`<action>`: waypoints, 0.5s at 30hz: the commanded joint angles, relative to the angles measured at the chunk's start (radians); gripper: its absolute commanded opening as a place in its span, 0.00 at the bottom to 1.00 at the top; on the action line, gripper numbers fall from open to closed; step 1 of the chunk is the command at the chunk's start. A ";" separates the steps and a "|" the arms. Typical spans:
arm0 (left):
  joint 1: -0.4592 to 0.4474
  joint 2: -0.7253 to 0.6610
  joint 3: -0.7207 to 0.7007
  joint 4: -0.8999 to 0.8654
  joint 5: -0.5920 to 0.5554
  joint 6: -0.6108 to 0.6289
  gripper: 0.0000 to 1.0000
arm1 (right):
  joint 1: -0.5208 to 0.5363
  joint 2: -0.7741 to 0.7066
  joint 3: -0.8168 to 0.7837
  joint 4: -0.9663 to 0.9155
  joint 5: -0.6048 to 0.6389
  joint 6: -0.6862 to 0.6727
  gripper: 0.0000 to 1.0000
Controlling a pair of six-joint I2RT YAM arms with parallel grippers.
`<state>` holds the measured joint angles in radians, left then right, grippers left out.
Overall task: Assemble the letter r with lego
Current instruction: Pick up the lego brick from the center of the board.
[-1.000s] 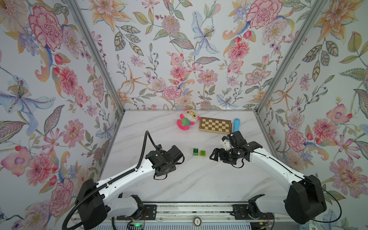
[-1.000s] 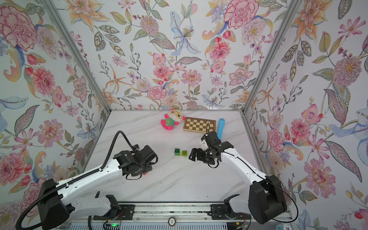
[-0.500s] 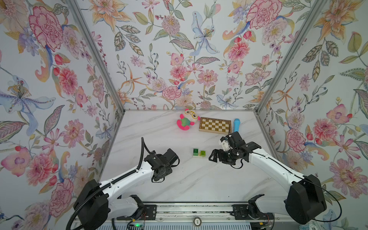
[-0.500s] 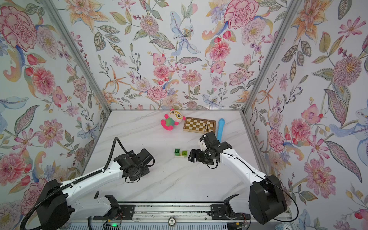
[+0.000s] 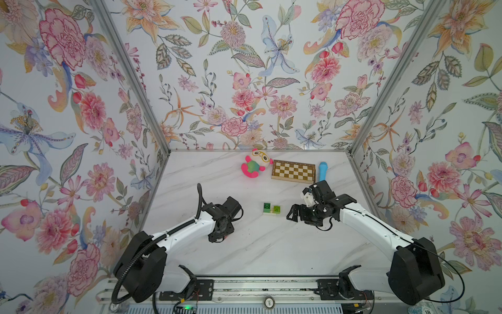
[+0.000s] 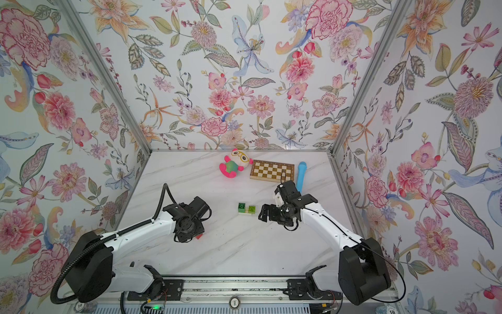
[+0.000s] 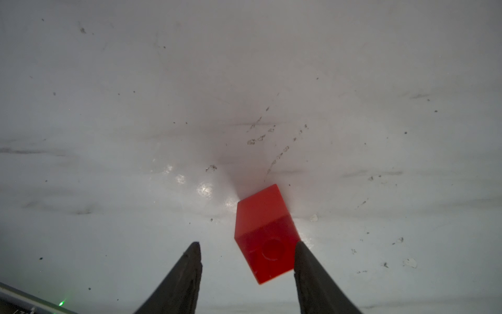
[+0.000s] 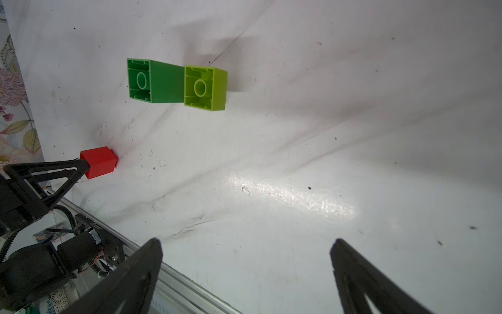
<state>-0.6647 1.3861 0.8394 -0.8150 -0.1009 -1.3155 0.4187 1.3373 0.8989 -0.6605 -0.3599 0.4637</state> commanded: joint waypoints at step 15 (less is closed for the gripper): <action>0.011 -0.006 0.063 -0.049 0.025 0.006 0.56 | -0.032 0.072 0.012 0.012 -0.024 -0.028 0.99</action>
<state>-0.6613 1.3949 0.8860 -0.8272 -0.0814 -1.2980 0.3908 1.3972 0.8989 -0.6571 -0.3744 0.4553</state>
